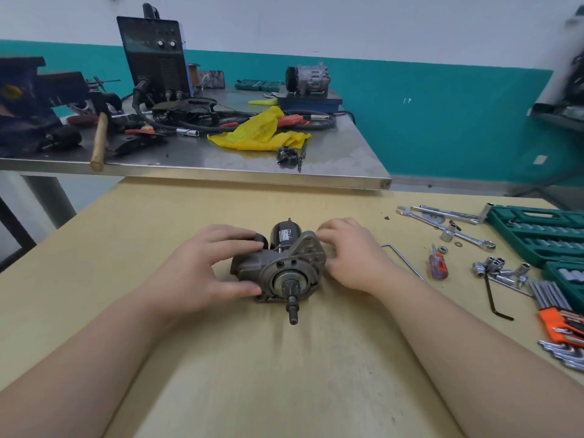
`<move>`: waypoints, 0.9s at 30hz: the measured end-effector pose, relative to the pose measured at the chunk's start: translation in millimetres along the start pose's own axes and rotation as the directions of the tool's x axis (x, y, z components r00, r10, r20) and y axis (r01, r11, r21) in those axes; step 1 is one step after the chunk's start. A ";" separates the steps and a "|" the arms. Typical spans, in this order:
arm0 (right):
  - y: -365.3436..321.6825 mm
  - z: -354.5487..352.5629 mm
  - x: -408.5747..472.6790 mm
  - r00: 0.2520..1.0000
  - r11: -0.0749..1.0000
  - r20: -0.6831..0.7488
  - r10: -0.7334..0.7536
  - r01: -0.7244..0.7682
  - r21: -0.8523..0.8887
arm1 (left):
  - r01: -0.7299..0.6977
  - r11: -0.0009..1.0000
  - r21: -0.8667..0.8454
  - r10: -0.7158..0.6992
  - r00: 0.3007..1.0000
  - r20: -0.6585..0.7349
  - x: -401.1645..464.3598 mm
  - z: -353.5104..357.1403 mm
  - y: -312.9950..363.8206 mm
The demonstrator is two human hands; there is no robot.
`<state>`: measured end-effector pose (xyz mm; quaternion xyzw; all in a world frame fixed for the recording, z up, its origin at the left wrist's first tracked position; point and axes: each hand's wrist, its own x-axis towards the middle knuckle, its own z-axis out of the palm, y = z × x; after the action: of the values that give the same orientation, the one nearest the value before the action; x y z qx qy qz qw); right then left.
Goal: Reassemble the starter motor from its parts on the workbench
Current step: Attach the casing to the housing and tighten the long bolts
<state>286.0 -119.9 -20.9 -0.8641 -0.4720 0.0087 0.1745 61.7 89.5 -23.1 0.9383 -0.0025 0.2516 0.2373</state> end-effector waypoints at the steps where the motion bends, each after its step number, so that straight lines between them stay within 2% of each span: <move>1: 4.7 1.3 0.1 0.999 0.998 0.041 -0.009 0.011 -0.054 | 0.005 1.000 -0.015 -0.005 1.000 0.011 0.3 1.6 -0.2; 5: 22.6 2.7 2.0 0.993 0.986 0.103 0.065 -0.048 -0.157 | 0.036 0.999 -0.028 -0.036 0.999 -0.003 -0.8 5.1 0.5; 8: 31.5 -2.8 0.9 0.982 0.950 0.091 0.166 -0.134 -0.283 | 0.044 0.998 -0.043 -0.045 0.999 -0.015 -1.8 5.7 1.2; 10: 29.8 -9.1 -1.1 0.978 0.941 0.060 0.202 -0.177 -0.287 | 0.058 0.997 -0.057 -0.059 0.998 -0.017 -1.7 7.3 2.2; 12: 23.3 -22.2 -2.5 0.988 0.983 0.038 0.147 -0.142 -0.117 | 0.065 0.995 -0.072 -0.067 0.997 -0.024 -1.5 8.9 3.1; 13: 18.3 -32.8 -4.6 0.992 0.990 0.035 0.120 -0.122 0.066 | 0.065 0.995 -0.077 -0.068 0.997 -0.029 -1.3 9.5 3.3; 15: 8.3 -55.3 -12.1 0.995 0.874 0.084 0.062 -0.095 0.477 | 0.070 0.993 -0.095 -0.074 0.996 -0.039 -1.1 10.7 2.9; 16: 3.3 -65.8 -16.7 0.993 0.807 0.120 -0.006 -0.066 0.587 | 0.074 0.991 -0.110 -0.079 0.996 -0.043 -1.1 11.7 2.6; 17: -2.0 -74.4 -21.1 0.984 0.783 0.161 -0.079 -0.038 0.620 | 0.079 0.989 -0.126 -0.086 0.995 -0.047 -1.1 13.0 2.6; 19: -11.6 -81.0 -26.1 0.960 0.828 0.230 -0.162 0.005 0.561 | 0.090 0.984 -0.154 -0.099 0.993 -0.056 -0.2 15.2 3.3; 22: -19.6 -74.9 -23.1 0.975 0.942 0.167 -0.146 0.086 0.324 | 0.111 0.977 -0.180 -0.128 0.988 -0.085 0.2 19.4 3.6; 27: -10.7 -70.6 -19.5 0.990 0.953 0.080 -0.118 0.090 0.288 | 0.163 0.978 -0.130 -0.187 0.962 -0.198 3.8 33.7 2.6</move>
<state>279.2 -151.3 45.8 -0.8026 -0.5186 0.1086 0.2739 80.6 72.6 -45.7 0.8882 0.0916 0.3265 0.3099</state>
